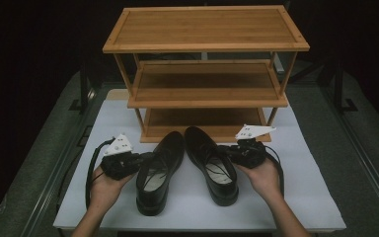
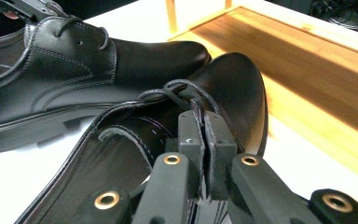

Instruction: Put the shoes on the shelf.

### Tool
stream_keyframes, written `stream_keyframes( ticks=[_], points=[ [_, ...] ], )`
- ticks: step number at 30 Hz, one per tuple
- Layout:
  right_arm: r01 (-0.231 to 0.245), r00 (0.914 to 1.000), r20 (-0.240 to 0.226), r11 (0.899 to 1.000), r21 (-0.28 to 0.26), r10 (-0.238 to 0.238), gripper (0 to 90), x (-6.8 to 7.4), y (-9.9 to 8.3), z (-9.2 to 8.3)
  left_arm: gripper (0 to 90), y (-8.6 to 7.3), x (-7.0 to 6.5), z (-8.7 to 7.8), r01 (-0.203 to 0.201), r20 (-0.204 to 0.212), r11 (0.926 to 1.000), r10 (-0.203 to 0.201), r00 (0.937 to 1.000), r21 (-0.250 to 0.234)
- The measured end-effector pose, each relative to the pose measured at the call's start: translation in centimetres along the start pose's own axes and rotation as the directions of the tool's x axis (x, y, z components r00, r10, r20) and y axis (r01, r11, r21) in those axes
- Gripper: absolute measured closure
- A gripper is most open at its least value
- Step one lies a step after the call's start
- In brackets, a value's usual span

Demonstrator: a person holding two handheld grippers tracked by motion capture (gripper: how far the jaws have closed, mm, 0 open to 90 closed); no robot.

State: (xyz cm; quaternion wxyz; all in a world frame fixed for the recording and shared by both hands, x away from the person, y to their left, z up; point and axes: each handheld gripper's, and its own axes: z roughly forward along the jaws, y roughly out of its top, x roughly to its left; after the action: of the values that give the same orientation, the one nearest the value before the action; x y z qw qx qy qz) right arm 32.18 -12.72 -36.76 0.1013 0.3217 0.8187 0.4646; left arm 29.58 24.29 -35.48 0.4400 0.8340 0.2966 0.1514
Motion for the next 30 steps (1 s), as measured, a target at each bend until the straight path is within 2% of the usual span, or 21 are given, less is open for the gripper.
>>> stream_keyframes(
  ticks=[3,5,7,10,11,12,14,19,22,23,30],
  points=[
    [-0.02,0.9996,0.018,1.0,-0.012,0.02,87.0,-1.1,0.0,-0.6,87.7,1.2,0.2,1.0,-0.002,-0.006,0.9999,0.002,1.0,-0.016],
    [-0.023,0.9995,0.02,1.0,-0.014,0.023,87.0,-1.4,0.1,-0.7,87.7,1.6,0.2,1.4,-0.004,-0.01,0.9998,0.004,0.9999,-0.021],
    [-0.036,0.9982,0.048,0.999,-0.019,0.037,87.0,-2.4,0.2,-0.9,87.7,2.7,0.4,2.3,-0.009,-0.021,0.9994,0.009,0.9997,-0.035],
    [-0.049,0.9963,0.069,0.998,-0.03,0.051,86.9,-3.4,0.3,-1.0,87.7,3.4,0.5,3.1,-0.008,-0.033,0.9989,0.007,0.9994,-0.046],
    [-0.056,0.9948,0.083,0.998,-0.035,0.059,86.9,-3.7,0.4,-1.0,87.7,4.0,0.8,4.0,0.0,-0.043,0.9985,-0.002,0.9991,-0.055],
    [-0.06,0.994,0.089,0.997,-0.037,0.064,86.9,-4.0,0.4,-1.0,87.7,4.0,0.8,4.0,0.0,-0.043,0.9985,-0.002,0.9991,-0.055],
    [-0.073,0.9916,0.103,0.996,-0.042,0.077,86.9,-4.6,0.6,-0.8,87.7,4.7,1.2,5.6,0.007,-0.06,0.9976,-0.011,0.9982,-0.069],
    [-0.087,0.9859,0.139,0.995,-0.053,0.094,86.9,-6.0,1.0,-0.2,87.7,5.6,1.9,7.9,0.019,-0.086,0.9972,-0.025,0.996,-0.073],
    [-0.094,0.983,0.153,0.994,-0.058,0.101,86.9,-6.7,1.2,0.4,87.7,5.9,2.3,8.8,0.02,-0.094,0.997,-0.027,0.9952,-0.074],
    [-0.101,0.9815,0.158,0.993,-0.056,0.108,86.9,-6.9,1.3,0.7,87.7,6.2,2.6,9.6,0.025,-0.103,0.9968,-0.032,0.9941,-0.075],
    [-0.112,0.9741,0.19,0.992,-0.064,0.122,86.9,-7.9,1.7,2.1,87.6,6.8,3.2,11.6,0.017,-0.132,0.997,-0.027,0.9909,-0.076]
  ],
)
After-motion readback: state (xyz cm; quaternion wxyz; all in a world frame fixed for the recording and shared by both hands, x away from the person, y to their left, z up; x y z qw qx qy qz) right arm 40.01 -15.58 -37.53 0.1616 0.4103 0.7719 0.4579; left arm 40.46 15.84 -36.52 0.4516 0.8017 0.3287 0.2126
